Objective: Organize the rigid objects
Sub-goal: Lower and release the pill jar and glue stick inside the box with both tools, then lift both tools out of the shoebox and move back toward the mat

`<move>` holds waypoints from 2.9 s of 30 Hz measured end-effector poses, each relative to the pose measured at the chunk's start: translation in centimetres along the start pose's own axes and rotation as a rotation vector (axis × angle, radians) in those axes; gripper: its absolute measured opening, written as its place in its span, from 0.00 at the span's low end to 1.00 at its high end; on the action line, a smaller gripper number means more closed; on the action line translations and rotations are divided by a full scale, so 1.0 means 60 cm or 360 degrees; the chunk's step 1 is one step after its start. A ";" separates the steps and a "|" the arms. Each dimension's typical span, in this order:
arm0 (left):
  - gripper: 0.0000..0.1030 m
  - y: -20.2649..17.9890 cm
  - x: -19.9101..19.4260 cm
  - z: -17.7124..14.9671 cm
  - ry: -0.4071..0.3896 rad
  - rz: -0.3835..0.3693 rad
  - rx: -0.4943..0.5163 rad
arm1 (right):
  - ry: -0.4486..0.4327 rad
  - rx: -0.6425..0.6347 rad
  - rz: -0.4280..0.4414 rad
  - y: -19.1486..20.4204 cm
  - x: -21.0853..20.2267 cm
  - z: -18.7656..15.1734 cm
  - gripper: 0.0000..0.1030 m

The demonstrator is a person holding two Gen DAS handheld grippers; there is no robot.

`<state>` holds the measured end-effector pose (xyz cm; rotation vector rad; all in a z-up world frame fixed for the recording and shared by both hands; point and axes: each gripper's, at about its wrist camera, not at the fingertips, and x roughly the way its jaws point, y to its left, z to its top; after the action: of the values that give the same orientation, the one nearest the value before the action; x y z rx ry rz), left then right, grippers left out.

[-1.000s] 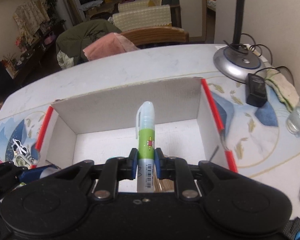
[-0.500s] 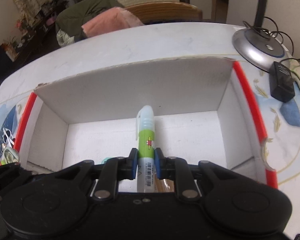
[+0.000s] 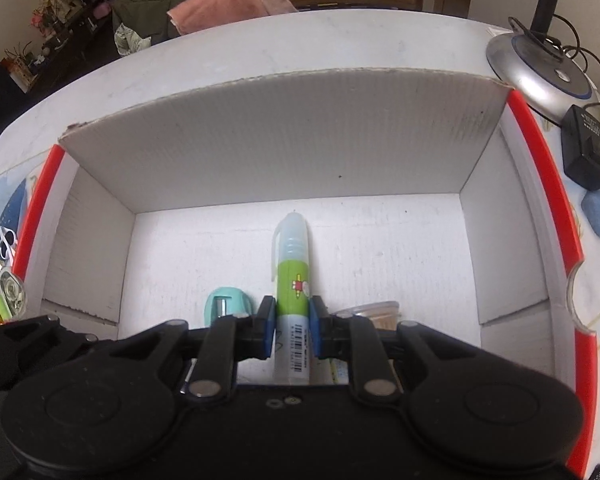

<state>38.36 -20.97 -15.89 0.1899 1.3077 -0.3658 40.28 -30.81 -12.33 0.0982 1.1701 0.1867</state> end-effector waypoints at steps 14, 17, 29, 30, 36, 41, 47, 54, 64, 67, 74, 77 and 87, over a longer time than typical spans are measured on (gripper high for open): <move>0.72 0.001 0.002 0.008 0.0053 0.0012 -0.0032 | -0.0036 0.0049 0.0071 -0.024 -0.027 -0.009 0.26; 0.72 0.002 -0.008 0.006 0.0013 -0.0007 -0.0050 | -0.0057 0.0058 0.0075 -0.026 -0.039 -0.012 0.31; 0.73 -0.003 -0.054 -0.025 -0.0117 -0.0047 -0.0069 | -0.0146 0.0093 0.0084 -0.035 -0.073 -0.020 0.55; 0.73 -0.003 -0.057 -0.026 -0.0130 -0.0052 -0.0075 | -0.0152 0.0089 0.0085 -0.035 -0.076 -0.020 0.56; 0.76 -0.008 -0.080 -0.038 -0.0205 -0.0089 -0.0096 | -0.0200 0.0075 0.0096 -0.031 -0.100 -0.028 0.64; 0.83 -0.012 -0.104 -0.055 -0.0264 -0.0099 -0.0117 | -0.0228 0.0062 0.0099 -0.027 -0.119 -0.035 0.72; 0.83 0.001 -0.141 -0.076 -0.0340 -0.0118 -0.0194 | -0.0278 0.0058 0.0115 -0.020 -0.148 -0.049 0.79; 0.84 0.025 -0.192 -0.112 -0.0484 -0.0146 -0.0287 | -0.0407 0.0089 0.0181 -0.011 -0.198 -0.073 0.90; 0.98 0.053 -0.240 -0.176 -0.0610 -0.0153 -0.0348 | -0.0494 0.0065 0.0238 0.001 -0.251 -0.111 0.99; 0.99 0.066 -0.256 -0.199 -0.0679 -0.0133 -0.0377 | -0.0516 0.0034 0.0235 0.008 -0.263 -0.126 0.99; 1.00 0.108 -0.297 -0.257 -0.0916 0.0001 -0.0472 | -0.0543 -0.0029 0.0240 0.038 -0.276 -0.158 1.00; 1.00 0.129 -0.311 -0.279 -0.0959 0.0052 -0.0486 | -0.0539 -0.0051 0.0263 0.057 -0.278 -0.170 1.00; 1.00 0.211 -0.333 -0.369 -0.0965 0.0159 -0.0541 | -0.0604 -0.0212 0.0276 0.159 -0.274 -0.205 1.00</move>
<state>18.73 1.42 -3.12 -0.1376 0.7391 -0.0943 21.85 -24.92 -0.59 0.1122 0.7681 0.3813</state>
